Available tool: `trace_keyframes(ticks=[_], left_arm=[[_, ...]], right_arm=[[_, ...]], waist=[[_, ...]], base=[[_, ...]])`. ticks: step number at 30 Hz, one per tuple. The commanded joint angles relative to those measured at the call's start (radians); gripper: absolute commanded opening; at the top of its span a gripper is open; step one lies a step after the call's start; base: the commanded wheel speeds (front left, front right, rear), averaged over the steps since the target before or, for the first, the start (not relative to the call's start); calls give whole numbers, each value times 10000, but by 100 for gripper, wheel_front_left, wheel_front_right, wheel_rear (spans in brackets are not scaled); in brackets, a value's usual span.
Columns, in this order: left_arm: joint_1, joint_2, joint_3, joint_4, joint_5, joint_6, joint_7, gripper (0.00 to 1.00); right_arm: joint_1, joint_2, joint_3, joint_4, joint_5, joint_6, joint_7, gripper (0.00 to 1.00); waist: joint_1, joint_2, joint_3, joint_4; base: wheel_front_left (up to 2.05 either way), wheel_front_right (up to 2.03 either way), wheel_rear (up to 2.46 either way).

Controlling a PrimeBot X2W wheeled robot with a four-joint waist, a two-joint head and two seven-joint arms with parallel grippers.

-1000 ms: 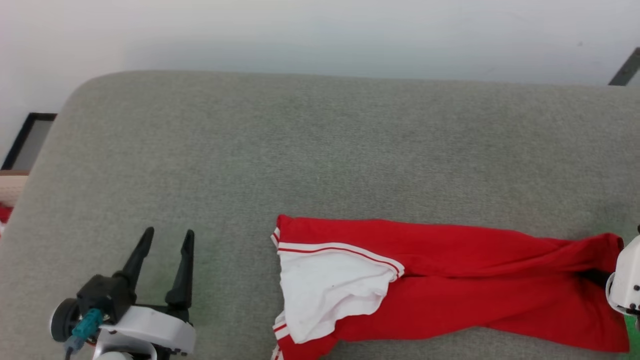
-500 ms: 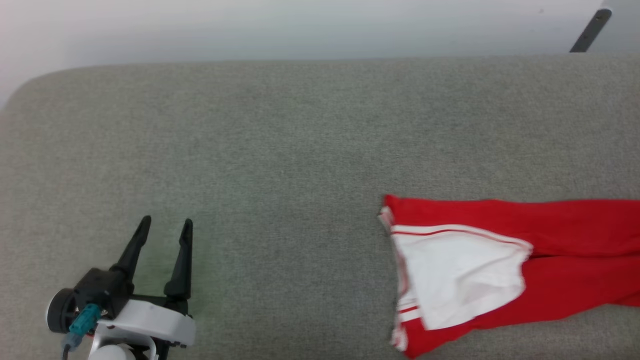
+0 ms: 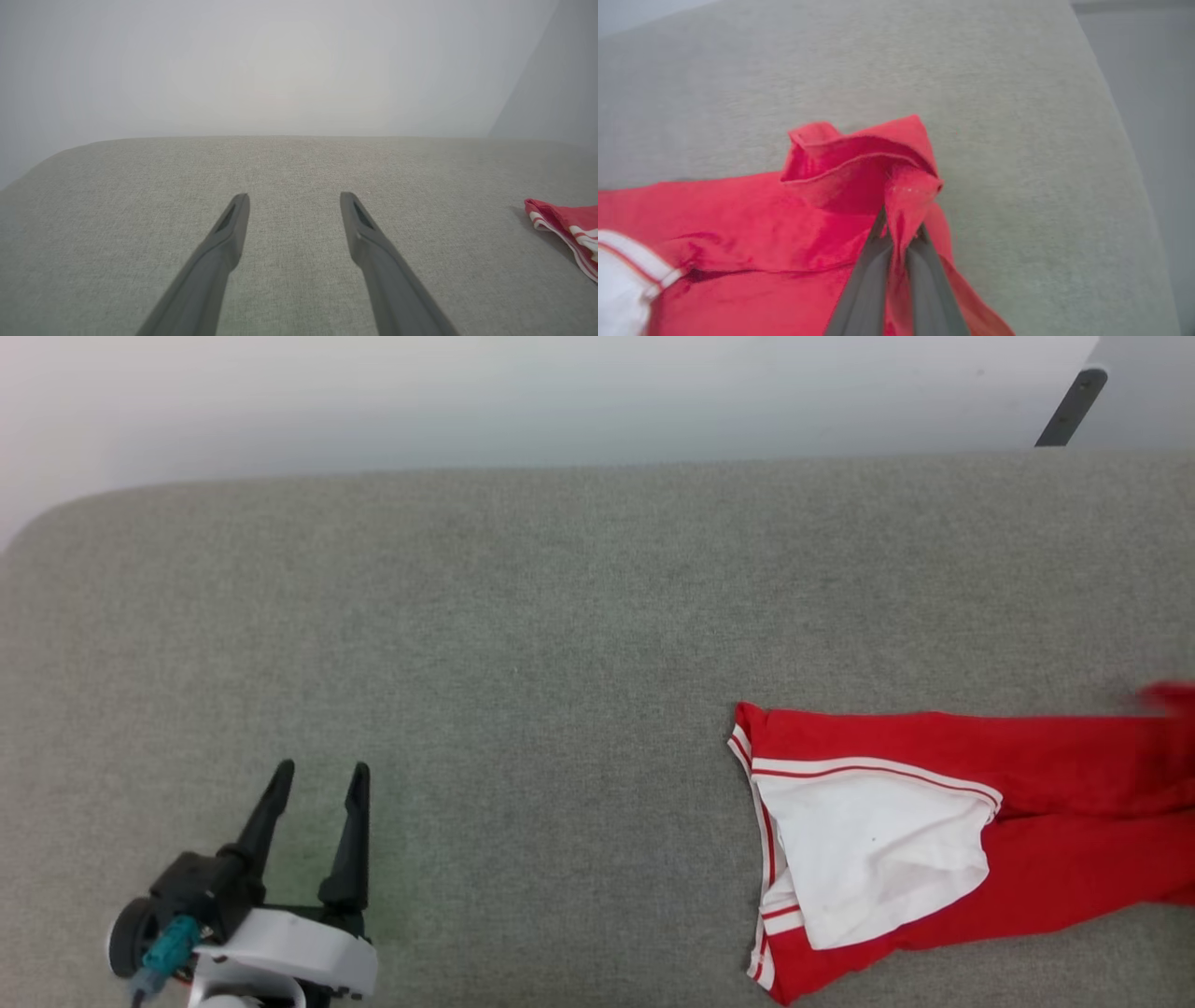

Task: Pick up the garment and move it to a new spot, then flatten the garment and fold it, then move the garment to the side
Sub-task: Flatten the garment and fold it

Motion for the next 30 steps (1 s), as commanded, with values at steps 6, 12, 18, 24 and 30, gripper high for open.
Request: trace_keyframes(ticks=[6, 12, 18, 24, 30], left_arm=[[302, -231, 44, 105, -124, -20, 4, 100], [462, -387, -12, 170, -217, -21, 4, 100], [503, -436, -179, 222, -321, -21, 4, 100], [424, -468, -342, 222, -427, -21, 4, 100], [309, -558, -429, 256, -426, -21, 4, 100]], right_arm=[[698, 445, 545, -3030, -4, -7, 805, 0], [921, 1317, 1041, -5363, -275, -5, 1724, 0], [626, 2331, 1728, -6305, -864, -5, 2486, 0], [470, 2744, 2328, -5941, -1506, -5, 2659, 0], [402, 2905, 2688, -5000, -1910, -5, 2223, 0]], waist=[[0, 0, -231, 156], [0, 0, -412, 585], [0, 0, -462, 1106], [0, 0, -370, 1498], [0, 0, -213, 1639]], base=[[0, 0, 0], [0, 0, 0], [0, 0, 0], [0, 0, 0], [0, 0, 0]])
